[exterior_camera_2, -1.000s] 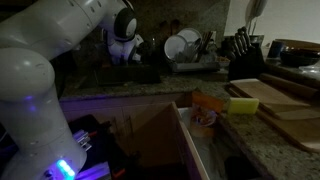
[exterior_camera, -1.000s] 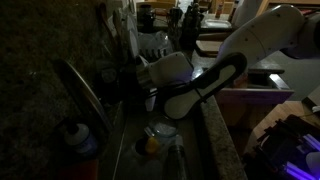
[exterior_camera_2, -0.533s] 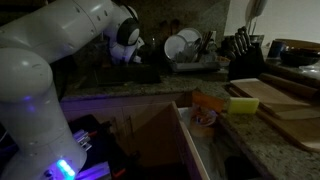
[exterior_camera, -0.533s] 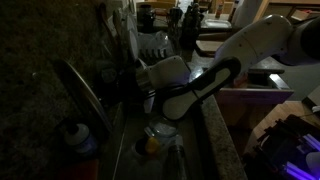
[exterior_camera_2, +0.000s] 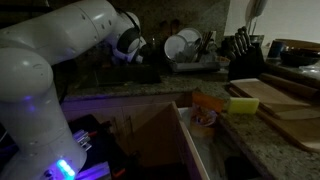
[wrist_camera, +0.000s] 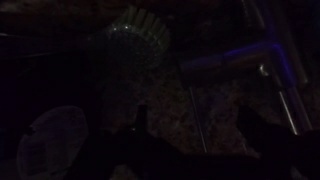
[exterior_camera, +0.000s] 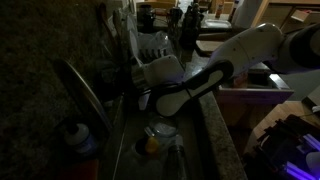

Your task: Open the tap

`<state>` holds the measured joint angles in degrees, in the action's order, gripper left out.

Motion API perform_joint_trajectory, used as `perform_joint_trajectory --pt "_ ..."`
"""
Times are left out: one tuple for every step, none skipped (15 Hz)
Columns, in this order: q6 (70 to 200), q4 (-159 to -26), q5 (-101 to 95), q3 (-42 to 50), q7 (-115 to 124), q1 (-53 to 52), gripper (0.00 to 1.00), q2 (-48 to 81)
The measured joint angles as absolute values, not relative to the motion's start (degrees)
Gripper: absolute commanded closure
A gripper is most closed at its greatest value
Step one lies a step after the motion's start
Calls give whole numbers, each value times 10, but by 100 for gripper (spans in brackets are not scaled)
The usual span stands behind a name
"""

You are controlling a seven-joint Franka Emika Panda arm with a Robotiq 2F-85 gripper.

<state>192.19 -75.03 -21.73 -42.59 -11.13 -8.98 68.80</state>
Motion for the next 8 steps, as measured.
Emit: perform_joint_trajectory --pt "1919 -743 -217 -426 -111 -90 47 694" --pt "1916 -737 -217 -426 -111 -91 55 700" --pt "1912 -732 -217 -426 -111 -91 61 704" --pt "1910 -727 -217 -427 -111 -91 70 709" --pt "1909 -724 -218 -428 -111 -91 77 712" --pt "1909 -722 -218 -428 -111 -91 82 715" --pt "1909 -721 -219 -430 -111 -91 85 716" --pt "1909 -719 -219 -432 -111 -91 49 717"
